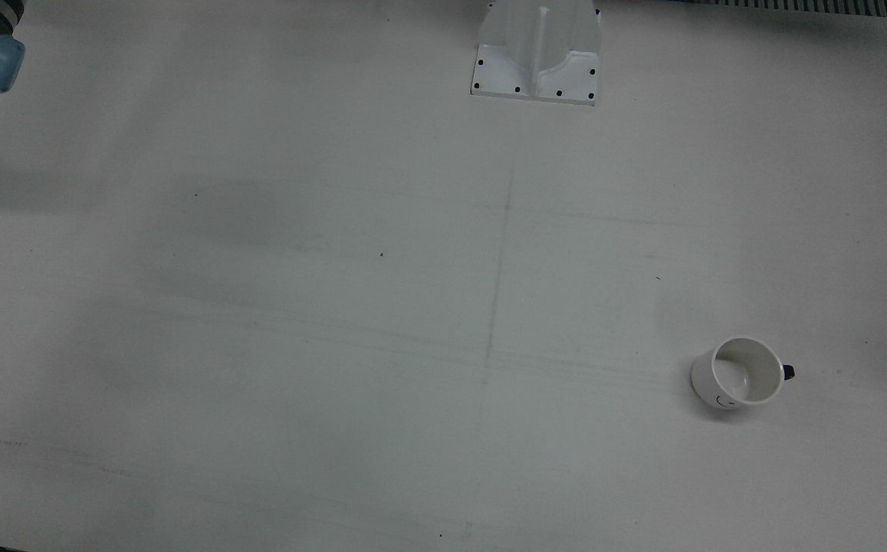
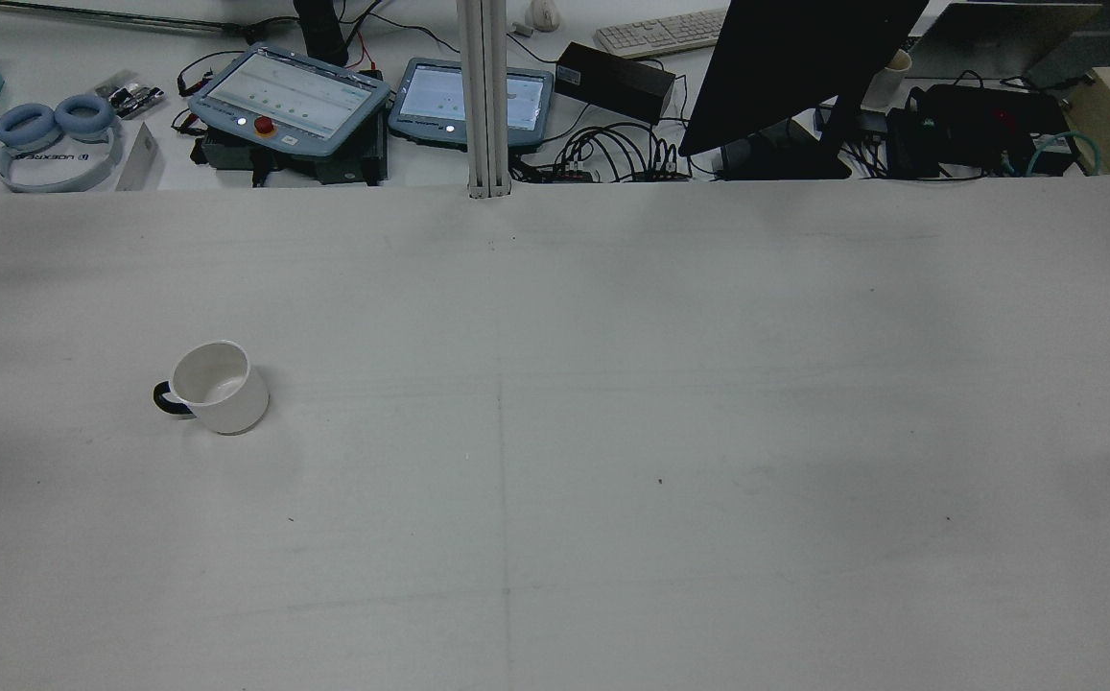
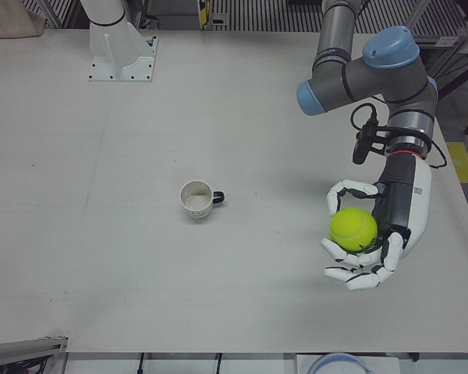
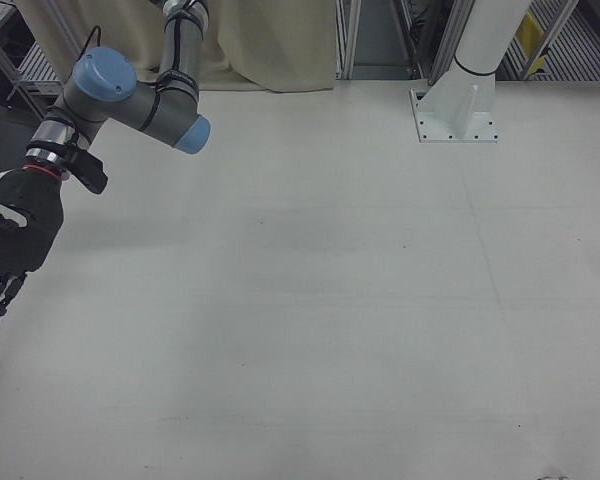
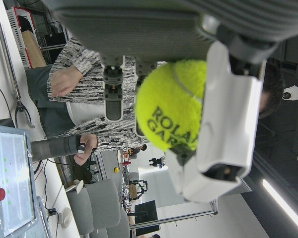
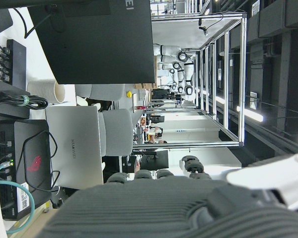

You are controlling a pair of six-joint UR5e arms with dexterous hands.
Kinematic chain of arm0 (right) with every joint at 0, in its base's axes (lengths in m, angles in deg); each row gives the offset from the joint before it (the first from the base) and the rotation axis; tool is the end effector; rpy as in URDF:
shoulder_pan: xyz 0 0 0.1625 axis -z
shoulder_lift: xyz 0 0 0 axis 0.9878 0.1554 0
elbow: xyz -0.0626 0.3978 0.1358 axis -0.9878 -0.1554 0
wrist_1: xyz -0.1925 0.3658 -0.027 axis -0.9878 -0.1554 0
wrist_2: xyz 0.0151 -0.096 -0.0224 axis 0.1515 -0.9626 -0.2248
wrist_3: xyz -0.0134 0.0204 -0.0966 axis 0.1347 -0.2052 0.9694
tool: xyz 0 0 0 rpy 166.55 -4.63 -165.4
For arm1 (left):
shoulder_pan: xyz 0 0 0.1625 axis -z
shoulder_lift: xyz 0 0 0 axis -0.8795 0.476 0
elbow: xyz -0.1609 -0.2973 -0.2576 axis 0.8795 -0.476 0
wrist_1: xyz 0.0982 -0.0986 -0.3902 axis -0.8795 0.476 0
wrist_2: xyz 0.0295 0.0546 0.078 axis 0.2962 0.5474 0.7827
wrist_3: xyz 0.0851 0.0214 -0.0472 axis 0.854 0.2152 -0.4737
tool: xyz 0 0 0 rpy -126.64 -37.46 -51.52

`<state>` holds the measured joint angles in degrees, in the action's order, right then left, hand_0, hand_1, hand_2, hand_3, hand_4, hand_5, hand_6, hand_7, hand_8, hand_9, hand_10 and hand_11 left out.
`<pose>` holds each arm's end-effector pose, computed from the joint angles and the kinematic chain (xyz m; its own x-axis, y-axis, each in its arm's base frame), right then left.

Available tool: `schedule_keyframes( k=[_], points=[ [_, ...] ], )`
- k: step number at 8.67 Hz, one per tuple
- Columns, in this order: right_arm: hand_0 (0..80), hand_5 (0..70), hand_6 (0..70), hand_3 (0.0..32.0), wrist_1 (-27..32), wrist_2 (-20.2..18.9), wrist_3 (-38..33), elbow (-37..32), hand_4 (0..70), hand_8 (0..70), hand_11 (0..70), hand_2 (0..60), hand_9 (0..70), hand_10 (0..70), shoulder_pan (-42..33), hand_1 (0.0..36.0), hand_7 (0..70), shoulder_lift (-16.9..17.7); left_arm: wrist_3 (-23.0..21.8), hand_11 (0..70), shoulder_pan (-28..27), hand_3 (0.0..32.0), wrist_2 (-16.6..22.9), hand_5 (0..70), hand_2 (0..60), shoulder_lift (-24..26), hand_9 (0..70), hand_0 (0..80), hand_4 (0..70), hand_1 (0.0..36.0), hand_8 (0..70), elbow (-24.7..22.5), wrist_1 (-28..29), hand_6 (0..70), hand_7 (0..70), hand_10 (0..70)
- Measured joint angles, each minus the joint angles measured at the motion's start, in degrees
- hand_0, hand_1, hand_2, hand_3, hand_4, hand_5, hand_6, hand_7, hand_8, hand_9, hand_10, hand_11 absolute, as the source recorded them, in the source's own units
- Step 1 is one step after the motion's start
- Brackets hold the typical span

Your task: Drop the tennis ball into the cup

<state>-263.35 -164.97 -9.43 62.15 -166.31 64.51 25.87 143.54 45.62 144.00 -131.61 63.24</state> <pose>0.1053 -0.5355 0.6871 -0.9941 -0.0891 -0.0617 0.0741 -0.1435 -0.9869 -0.0349 -0.6421 0.5572 -0.9677 -0.1729 -0.1837 0.1192 0.3282 -0.9371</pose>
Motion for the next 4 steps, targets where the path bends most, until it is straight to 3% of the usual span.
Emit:
schedule_keyframes(
  k=[2,3,4],
  points=[
    [0.0,0.0,0.0,0.0,0.0,0.0,0.01,0.0,0.0,0.0,0.0,0.0,0.0,0.0,0.0,0.0,0.0,0.0,0.01,27.8,0.03,6.2,0.03,29.7,60.0,-0.89,31.9,80.0,10.3,36.0,31.1,-1.95,-0.27,70.0,54.4,16.0],
    [0.0,0.0,0.0,0.0,0.0,0.0,0.01,0.0,0.0,0.0,0.0,0.0,0.0,0.0,0.0,0.0,0.0,0.0,0.02,27.5,-0.17,6.2,0.15,27.4,60.0,-1.69,33.0,80.0,10.7,36.0,30.1,-3.28,-0.31,66.7,57.7,15.9],
    [0.0,0.0,0.0,0.0,0.0,0.0,0.02,0.0,0.0,0.0,0.0,0.0,0.0,0.0,0.0,0.0,0.0,0.0,0.02,27.6,-1.51,5.2,0.84,31.6,60.0,-2.68,33.2,80.0,12.7,36.0,33.2,-5.77,-0.39,70.0,54.6,16.0]
  ],
)
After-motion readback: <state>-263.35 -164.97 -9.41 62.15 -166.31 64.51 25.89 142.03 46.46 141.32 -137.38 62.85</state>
